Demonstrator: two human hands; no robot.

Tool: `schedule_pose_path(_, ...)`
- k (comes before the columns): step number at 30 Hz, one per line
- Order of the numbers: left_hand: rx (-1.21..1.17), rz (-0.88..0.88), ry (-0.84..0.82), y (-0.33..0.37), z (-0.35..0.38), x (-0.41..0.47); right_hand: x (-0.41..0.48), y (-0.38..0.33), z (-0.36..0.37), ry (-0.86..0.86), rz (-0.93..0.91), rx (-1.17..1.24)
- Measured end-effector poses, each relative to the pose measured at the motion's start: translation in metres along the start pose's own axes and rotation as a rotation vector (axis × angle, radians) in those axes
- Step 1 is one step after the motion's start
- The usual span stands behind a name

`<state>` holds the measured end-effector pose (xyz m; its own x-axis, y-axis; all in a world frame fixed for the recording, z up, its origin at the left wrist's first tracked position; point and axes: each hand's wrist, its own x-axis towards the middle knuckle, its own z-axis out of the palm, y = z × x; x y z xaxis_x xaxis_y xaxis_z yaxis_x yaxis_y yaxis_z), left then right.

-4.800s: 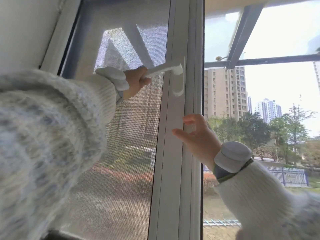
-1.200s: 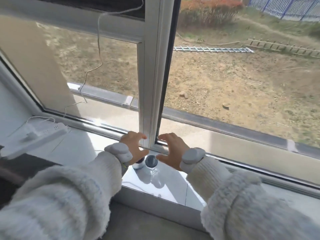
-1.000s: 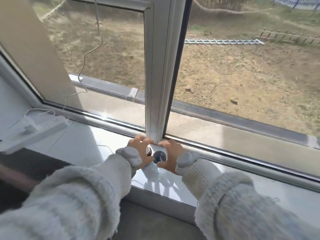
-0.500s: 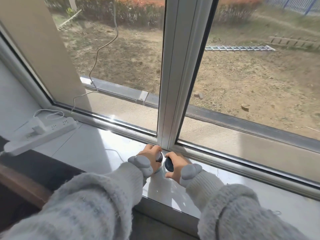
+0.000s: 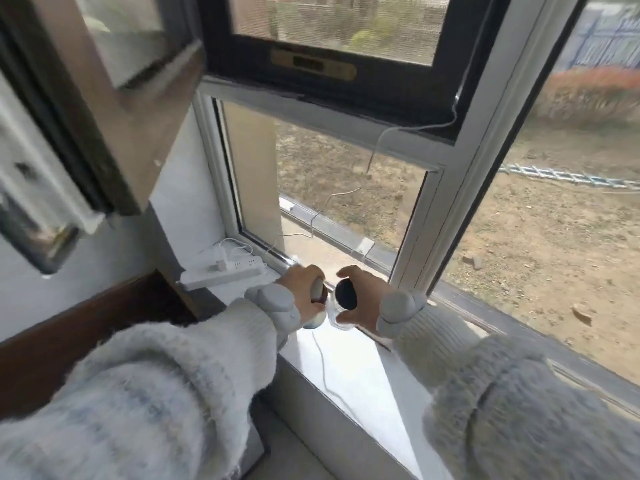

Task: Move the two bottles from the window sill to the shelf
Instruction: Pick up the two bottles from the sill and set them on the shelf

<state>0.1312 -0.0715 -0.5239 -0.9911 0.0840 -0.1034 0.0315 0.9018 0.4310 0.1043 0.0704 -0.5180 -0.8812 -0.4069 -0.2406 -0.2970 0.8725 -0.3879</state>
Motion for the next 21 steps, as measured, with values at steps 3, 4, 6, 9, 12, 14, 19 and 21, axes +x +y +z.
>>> schedule_pose_path(3, 0.001, -0.07, 0.081, -0.023, -0.031, -0.034, -0.008, -0.047, -0.012, 0.007, -0.129, -0.016)
schedule_pose_path(4, 0.024, -0.096, 0.103, -0.031, -0.039, -0.045, -0.011, -0.061, -0.015, -0.001, -0.164, -0.029)
schedule_pose_path(6, 0.038, -0.16, 0.144, -0.046, -0.056, -0.066, -0.014, -0.089, -0.016, -0.032, -0.244, -0.051)
schedule_pose_path(9, 0.024, -0.254, 0.167, -0.072, -0.073, -0.099, -0.013, -0.133, -0.005, -0.077, -0.316, -0.073)
schedule_pose_path(12, 0.028, -0.355, 0.154, -0.105, -0.08, -0.13, -0.011, -0.172, 0.019, -0.123, -0.337, -0.109)
schedule_pose_path(14, 0.02, -0.424, 0.148, -0.127, -0.077, -0.149, -0.009, -0.194, 0.039, -0.139, -0.375, -0.131)
schedule_pose_path(19, -0.017, -0.55, 0.134, -0.182, -0.055, -0.184, -0.003, -0.239, 0.095, -0.228, -0.394, -0.176)
schedule_pose_path(21, -0.051, -0.588, 0.122, -0.206, -0.043, -0.194, 0.003, -0.252, 0.12, -0.296, -0.388, -0.157)
